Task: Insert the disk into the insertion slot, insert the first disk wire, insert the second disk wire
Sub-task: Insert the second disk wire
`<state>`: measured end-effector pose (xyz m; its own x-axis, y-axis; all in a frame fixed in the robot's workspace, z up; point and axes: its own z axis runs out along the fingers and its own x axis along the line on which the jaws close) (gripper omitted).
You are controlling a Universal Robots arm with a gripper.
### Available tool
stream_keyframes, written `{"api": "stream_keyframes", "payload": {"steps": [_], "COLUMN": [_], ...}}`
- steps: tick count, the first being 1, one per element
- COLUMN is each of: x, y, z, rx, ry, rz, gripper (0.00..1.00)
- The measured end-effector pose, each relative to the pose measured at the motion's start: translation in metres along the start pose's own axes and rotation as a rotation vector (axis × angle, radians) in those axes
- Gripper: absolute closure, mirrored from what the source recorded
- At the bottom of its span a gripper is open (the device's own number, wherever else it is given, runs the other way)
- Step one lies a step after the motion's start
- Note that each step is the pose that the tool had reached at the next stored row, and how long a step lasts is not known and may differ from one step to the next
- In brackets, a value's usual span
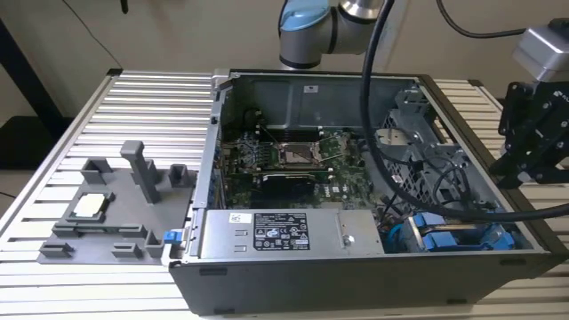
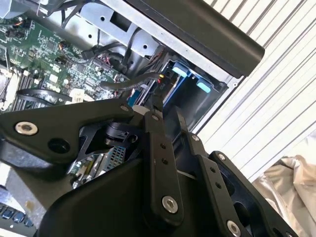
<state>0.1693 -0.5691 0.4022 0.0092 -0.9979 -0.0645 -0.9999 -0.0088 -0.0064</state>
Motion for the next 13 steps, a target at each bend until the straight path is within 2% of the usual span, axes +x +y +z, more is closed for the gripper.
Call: {"api": "stream_keyframes", "payload": {"steps": [11,13], "x": [-0.0353,-0.0397], "y": [0.0010,0.0013], "z": [0.0023,0.0027], "rx": [0.0000,0.0000], "ry": [0.0000,-0.0002], "rz": [0.000,0.000], "gripper": [0.73,0.73]}}
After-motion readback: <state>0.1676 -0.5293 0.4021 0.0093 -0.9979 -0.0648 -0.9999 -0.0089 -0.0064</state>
